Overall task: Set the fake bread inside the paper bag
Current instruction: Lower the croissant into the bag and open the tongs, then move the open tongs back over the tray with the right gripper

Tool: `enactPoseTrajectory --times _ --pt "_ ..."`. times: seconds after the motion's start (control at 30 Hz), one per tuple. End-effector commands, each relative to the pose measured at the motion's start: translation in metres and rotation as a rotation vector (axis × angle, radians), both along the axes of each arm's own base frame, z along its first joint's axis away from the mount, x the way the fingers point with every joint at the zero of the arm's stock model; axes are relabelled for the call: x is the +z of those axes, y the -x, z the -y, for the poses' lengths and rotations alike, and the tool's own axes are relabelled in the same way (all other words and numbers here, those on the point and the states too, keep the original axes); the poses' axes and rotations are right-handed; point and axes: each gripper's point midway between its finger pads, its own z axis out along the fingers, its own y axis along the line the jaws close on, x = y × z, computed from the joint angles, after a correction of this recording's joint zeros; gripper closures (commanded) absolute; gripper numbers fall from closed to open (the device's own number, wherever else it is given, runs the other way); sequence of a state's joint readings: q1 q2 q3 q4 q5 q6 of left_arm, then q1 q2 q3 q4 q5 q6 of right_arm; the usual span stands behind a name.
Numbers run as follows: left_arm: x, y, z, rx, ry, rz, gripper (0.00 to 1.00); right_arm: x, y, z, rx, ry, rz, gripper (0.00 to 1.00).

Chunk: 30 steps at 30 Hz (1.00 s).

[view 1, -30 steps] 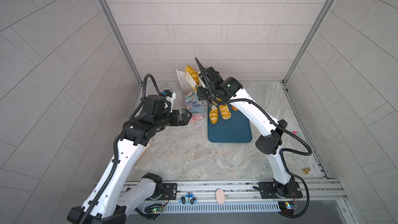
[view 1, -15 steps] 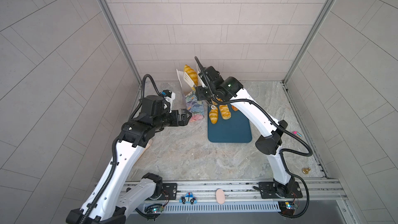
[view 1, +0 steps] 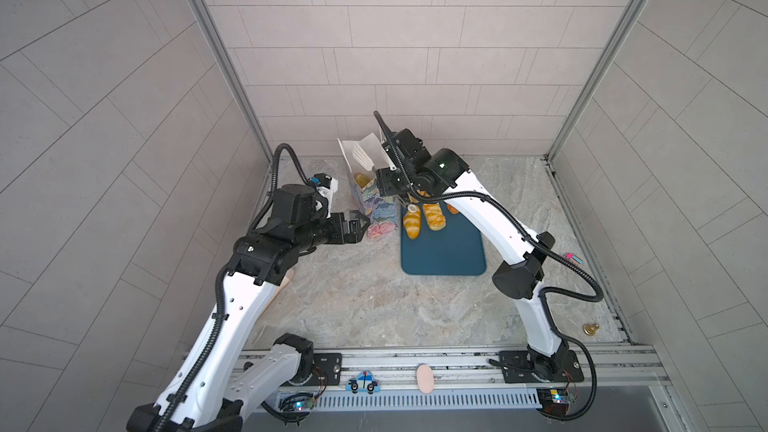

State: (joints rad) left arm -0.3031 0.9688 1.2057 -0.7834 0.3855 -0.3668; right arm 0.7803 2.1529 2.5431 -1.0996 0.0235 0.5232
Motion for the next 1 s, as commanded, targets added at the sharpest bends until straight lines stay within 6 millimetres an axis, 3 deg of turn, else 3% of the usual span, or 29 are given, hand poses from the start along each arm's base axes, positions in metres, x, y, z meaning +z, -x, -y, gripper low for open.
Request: enactPoseTrajectory --times 0.0,0.27,0.57,0.77,0.97 --pt "0.004 0.005 -0.001 -0.001 0.008 0.005 0.0 0.051 0.014 0.008 0.011 -0.064 0.086 0.38" --pt "0.004 0.007 0.0 -0.004 0.012 0.005 0.0 0.066 0.031 0.024 0.007 -0.022 0.114 0.39" --pt "0.0 0.013 0.011 -0.034 -0.019 0.008 0.0 0.068 0.048 0.05 -0.026 0.026 0.122 0.4" --pt "0.002 0.018 0.022 -0.057 -0.035 0.03 0.0 0.062 0.061 0.072 -0.056 0.058 0.115 0.4" --pt "-0.003 0.02 0.044 -0.11 -0.049 0.035 0.0 0.039 0.073 0.101 -0.106 0.144 0.098 0.4"
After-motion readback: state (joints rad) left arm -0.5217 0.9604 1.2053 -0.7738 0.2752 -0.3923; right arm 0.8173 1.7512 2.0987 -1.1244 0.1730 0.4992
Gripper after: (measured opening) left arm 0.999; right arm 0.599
